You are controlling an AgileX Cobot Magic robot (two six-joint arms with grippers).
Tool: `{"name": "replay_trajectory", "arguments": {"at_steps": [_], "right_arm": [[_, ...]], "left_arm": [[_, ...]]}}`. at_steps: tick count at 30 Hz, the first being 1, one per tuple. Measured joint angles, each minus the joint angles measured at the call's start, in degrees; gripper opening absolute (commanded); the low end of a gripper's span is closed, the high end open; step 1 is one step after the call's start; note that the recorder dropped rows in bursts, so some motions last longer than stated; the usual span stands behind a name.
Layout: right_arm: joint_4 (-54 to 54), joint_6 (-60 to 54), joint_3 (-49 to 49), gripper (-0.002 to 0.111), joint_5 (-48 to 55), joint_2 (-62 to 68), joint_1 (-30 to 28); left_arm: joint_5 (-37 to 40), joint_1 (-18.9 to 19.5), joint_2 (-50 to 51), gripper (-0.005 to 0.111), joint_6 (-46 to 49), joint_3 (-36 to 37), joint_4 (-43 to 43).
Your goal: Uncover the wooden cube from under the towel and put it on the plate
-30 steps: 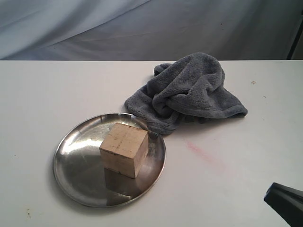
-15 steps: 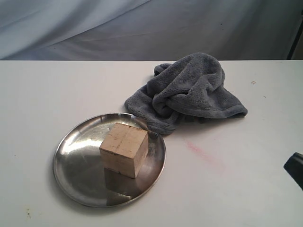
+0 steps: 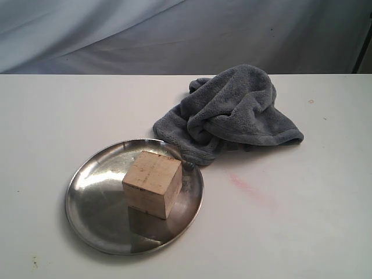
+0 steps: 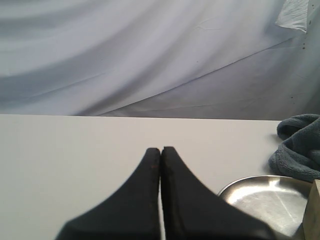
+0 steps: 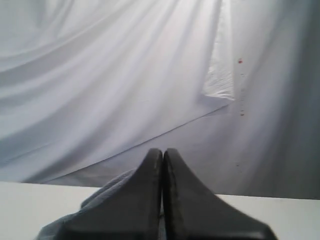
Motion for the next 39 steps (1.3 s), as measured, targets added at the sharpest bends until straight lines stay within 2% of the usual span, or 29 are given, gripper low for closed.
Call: {"name": "replay_trajectory", "arguments": {"at_steps": [4, 7, 19, 33, 39], "right_arm": [[0.00, 0.00, 0.00, 0.000, 0.00, -0.47, -6.96], [0.00, 0.00, 0.00, 0.000, 0.00, -0.47, -9.67], [0.45, 0.00, 0.00, 0.000, 0.57, -0.47, -9.79], [0.88, 0.00, 0.00, 0.000, 25.19, -0.47, -9.79], [0.88, 0.00, 0.00, 0.000, 27.22, -0.47, -9.79]], "left_arm": [[0.00, 0.00, 0.00, 0.001, 0.00, 0.00, 0.00], [0.00, 0.00, 0.00, 0.001, 0.00, 0.00, 0.00], [0.00, 0.00, 0.00, 0.001, 0.00, 0.00, 0.00], [0.00, 0.00, 0.00, 0.001, 0.00, 0.00, 0.00], [0.00, 0.00, 0.00, 0.001, 0.00, 0.00, 0.00]]}}
